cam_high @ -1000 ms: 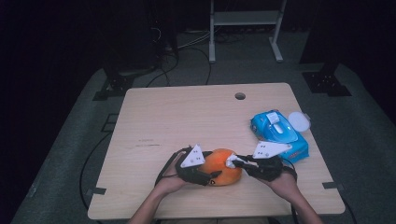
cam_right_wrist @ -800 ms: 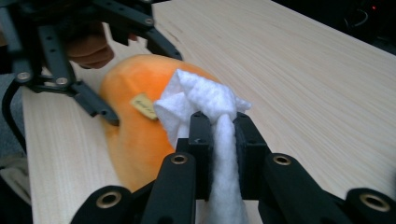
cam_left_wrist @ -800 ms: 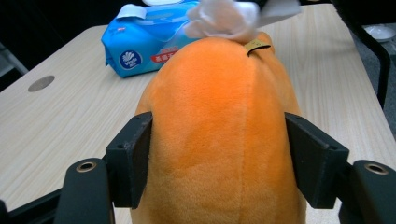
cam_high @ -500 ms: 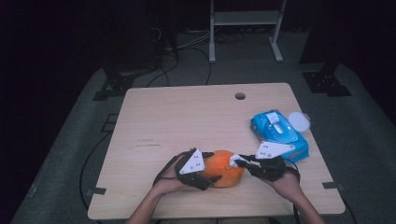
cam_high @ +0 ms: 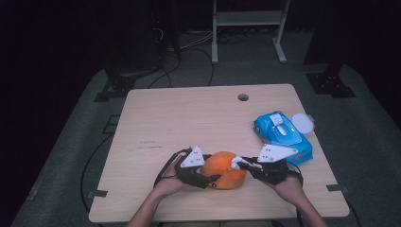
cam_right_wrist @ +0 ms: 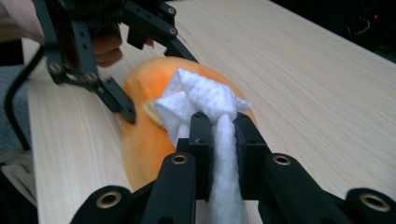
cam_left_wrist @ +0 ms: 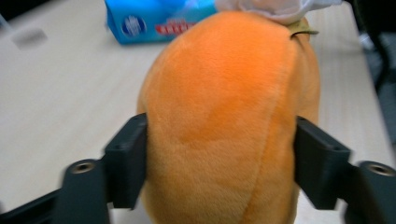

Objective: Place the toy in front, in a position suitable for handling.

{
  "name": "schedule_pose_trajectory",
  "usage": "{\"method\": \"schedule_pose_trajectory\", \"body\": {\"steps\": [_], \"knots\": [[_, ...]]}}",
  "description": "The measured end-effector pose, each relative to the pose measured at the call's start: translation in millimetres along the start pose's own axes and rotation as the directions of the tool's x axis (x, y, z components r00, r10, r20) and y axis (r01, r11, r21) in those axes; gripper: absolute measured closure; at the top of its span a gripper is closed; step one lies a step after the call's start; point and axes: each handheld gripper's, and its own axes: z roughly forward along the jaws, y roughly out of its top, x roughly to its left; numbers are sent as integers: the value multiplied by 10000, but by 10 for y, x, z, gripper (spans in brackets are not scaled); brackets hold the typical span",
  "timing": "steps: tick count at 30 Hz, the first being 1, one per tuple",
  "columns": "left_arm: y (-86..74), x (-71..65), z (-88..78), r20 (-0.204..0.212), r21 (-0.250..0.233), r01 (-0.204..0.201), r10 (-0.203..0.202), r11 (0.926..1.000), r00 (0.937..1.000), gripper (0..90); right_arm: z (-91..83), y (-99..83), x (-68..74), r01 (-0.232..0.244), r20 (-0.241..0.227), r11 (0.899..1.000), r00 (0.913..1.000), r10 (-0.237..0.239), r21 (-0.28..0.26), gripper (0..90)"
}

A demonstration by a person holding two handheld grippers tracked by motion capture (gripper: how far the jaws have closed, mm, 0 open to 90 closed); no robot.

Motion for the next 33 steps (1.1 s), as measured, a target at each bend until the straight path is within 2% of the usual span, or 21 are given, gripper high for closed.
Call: {"method": "schedule_pose_trajectory", "body": {"steps": [1,2,3,4,6,7,9,11,12,14,16,17,18,19,21,22,24,27,29,31,33], "knots": [[28,-36,-1,-267,-91,-437,435,9990,9987,328,-8,18,7,24,-35,9998,10000,-25,-172,791],[56,-70,2,-569,-97,-977,970,9952,9937,337,-18,35,15,-82,-100,9993,9999,78,-361,791],[73,-101,11,-804,-90,-1367,1355,9906,9875,340,-24,50,24,-168,-144,9988,9998,161,-469,791],[81,-115,20,-849,-68,-1582,1571,9874,9839,340,-23,60,29,-122,-119,9987,9999,116,-500,792],[59,-107,28,-755,-55,-1548,1540,9879,9852,327,-21,56,25,-106,-167,9989,9998,99,-460,792],[42,-87,29,-676,-78,-1373,1365,9905,9883,299,-20,46,20,-72,-189,9991,9998,64,-423,792],[12,-18,36,-408,-36,-358,356,9994,9985,186,-19,21,0,-66,-139,9996,9999,63,-282,792],[-22,65,25,-311,41,475,-474,9989,9984,112,-14,-19,-28,-31,75,10000,10000,32,-42,792],[-40,85,16,-177,-78,706,-707,9975,9973,131,-10,-46,-52,-106,118,9999,9999,106,-14,792],[-36,60,14,-312,-135,389,-393,9992,9987,214,-16,-77,-87,-400,72,9992,9992,400,-38,792],[-2,-2,25,-504,-156,-191,183,9997,9986,262,-21,-48,-64,-319,113,9995,9994,320,-84,792],[24,-51,36,-547,-135,-711,703,9974,9960,278,-17,-19,-37,-238,-9,9995,9997,238,-225,793],[40,-87,48,-548,-142,-953,944,9953,9940,285,-11,18,9,-284,-385,9984,9989,265,-493,793],[62,-128,61,-563,-41,-1284,1280,9917,9902,285,0,40,42,-266,-562,9979,9981,233,-594,792],[77,-169,71,-604,123,-1627,1631,9866,9847,280,34,85,119,253,-493,9988,9984,-274,-427,792],[66,-156,62,-530,84,-1610,1612,9869,9855,279,38,88,134,361,-446,9987,9983,-376,-355,793],[32,-124,48,-448,-8,-1335,1333,9911,9901,279,18,62,102,281,-374,9989,9989,-295,-386,793],[-4,-78,34,-394,-75,-966,963,9953,9946,271,-36,-15,-27,141,102,9995,9999,-138,-281,793],[-1,-65,31,-373,-45,-976,973,9952,9945,268,-68,-78,-107,-58,494,9999,9988,63,-104,793],[17,-78,43,-414,-69,-1015,1011,9948,9940,268,-89,-116,-144,-297,566,9995,9979,304,-127,794],[49,-109,59,-455,-35,-1169,1166,9931,9921,269,-84,-94,-108,-197,564,9997,9982,205,-145,794]]}}
